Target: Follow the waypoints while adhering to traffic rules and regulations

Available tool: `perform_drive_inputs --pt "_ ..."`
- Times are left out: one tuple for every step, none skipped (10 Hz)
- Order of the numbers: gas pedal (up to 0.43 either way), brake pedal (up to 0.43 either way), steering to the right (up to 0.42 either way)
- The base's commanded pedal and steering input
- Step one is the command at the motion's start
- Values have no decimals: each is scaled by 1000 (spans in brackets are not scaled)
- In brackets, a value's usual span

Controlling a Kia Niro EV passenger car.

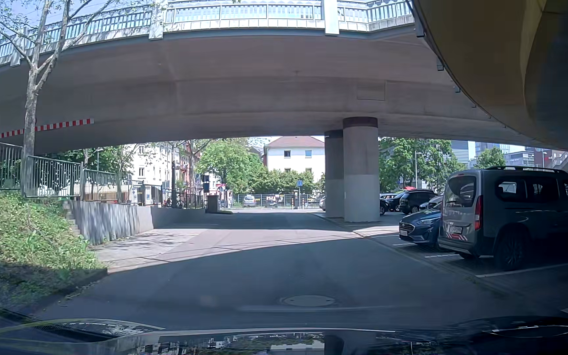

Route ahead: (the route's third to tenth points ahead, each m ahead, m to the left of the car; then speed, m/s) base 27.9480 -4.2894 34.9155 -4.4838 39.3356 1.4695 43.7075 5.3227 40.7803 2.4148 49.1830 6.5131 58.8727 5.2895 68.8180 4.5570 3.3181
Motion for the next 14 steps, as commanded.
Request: perform_drive_inputs --pt "59 0 12" --pt "59 0 11" --pt "59 0 12" --pt "59 0 11" --pt "59 0 11" --pt "59 0 10" --pt "59 0 8" --pt "59 0 7" --pt "47 0 6" --pt "47 0 6" --pt "47 0 4" --pt "47 0 4" --pt "39 0 4" --pt "0 0 4"
